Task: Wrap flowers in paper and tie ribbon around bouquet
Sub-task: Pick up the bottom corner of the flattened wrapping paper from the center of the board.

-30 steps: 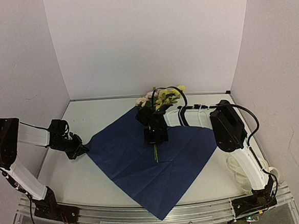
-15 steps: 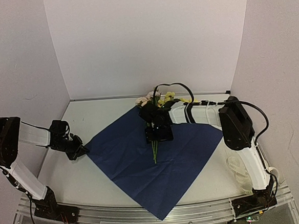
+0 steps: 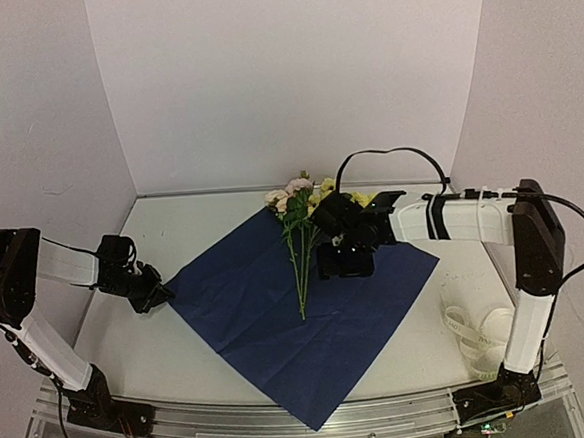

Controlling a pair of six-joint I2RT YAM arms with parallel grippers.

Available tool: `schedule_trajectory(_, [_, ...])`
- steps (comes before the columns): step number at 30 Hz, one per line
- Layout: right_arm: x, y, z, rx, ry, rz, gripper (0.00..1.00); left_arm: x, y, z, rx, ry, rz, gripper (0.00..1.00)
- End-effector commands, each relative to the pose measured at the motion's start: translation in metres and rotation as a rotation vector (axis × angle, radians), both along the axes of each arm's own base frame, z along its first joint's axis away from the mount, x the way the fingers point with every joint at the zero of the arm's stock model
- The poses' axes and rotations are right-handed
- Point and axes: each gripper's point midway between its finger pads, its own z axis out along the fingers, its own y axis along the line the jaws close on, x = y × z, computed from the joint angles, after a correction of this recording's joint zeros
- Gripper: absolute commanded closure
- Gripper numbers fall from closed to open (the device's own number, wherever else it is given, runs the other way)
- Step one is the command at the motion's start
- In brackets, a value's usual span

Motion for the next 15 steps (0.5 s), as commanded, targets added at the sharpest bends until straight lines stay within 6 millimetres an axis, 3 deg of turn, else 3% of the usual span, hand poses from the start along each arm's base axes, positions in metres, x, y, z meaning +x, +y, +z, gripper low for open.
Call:
schedule_trajectory(1, [-0.042,0.001,0.012,0.023,-0.026,0.092,0.35,0.017,0.005,0.013,0.027,-0.067,0.008,0.90])
schedule_trajectory(4, [-0.073,-0.001,0.005,0.026,-0.010,0.144,0.35,0.018,0.007,0.016,0.040,-0.083,0.008,0.79])
schedule_trajectory(10, [-0.125,-0.005,-0.003,0.078,0.014,0.179,0.32,0.017,0.008,0.033,0.094,-0.132,0.000,0.45])
schedule_trajectory(15, [-0.148,-0.020,-0.029,0.132,0.084,0.109,0.29,-0.002,-0.008,0.046,0.134,-0.147,-0.003,0.23])
